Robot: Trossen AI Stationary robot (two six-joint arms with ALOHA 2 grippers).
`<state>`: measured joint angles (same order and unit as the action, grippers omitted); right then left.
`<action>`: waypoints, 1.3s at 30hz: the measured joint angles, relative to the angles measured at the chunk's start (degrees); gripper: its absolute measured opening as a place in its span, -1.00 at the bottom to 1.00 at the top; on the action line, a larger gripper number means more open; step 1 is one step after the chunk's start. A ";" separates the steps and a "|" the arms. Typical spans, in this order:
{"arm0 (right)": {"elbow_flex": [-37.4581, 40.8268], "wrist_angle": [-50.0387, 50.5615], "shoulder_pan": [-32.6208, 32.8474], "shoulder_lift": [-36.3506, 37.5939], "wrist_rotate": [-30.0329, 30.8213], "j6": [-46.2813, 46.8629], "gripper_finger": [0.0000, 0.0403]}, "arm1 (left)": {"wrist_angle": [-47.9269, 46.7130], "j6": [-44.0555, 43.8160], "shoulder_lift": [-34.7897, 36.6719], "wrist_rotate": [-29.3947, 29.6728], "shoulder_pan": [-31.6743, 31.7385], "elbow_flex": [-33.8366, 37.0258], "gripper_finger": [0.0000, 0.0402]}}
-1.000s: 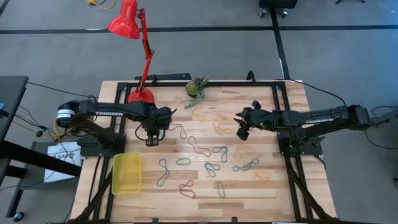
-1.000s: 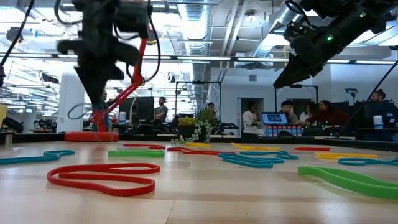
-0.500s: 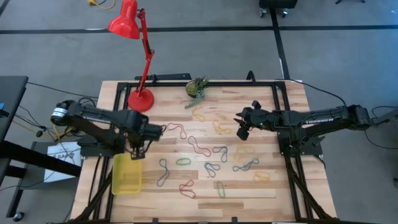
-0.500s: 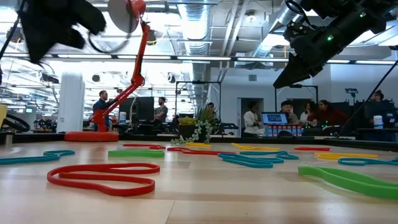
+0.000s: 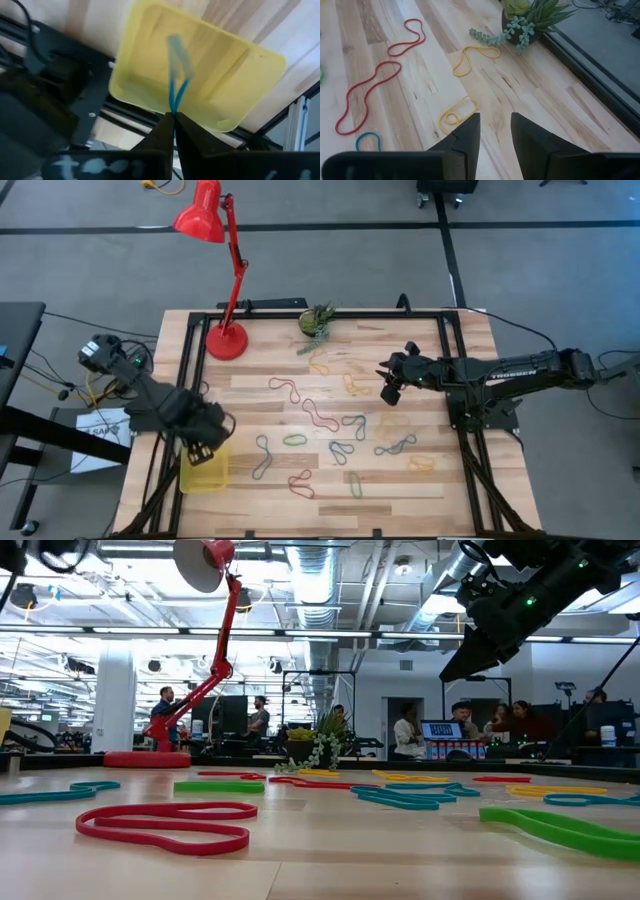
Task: Pick and place items into bin
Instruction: Put the blue rubber band into the yellow bin, then adjust the yellow bin
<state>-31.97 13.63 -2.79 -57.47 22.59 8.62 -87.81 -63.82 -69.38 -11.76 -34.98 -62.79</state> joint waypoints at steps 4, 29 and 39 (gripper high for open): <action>0.00 0.00 0.01 0.00 0.00 -0.01 -0.49 | 7.21 -4.79 -0.02 0.68 -4.45 4.65 -1.00; 0.00 -0.87 0.02 0.00 0.01 -0.02 -0.49 | 31.65 -15.97 -0.06 14.88 -10.71 30.15 -0.97; 0.00 -0.87 0.02 0.00 0.04 -0.02 -0.49 | 32.96 -16.90 -0.04 15.33 -10.66 30.13 -0.58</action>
<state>-31.97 12.75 -2.76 -57.47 22.63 8.60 -54.85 -80.72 -69.43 3.57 -45.65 -32.67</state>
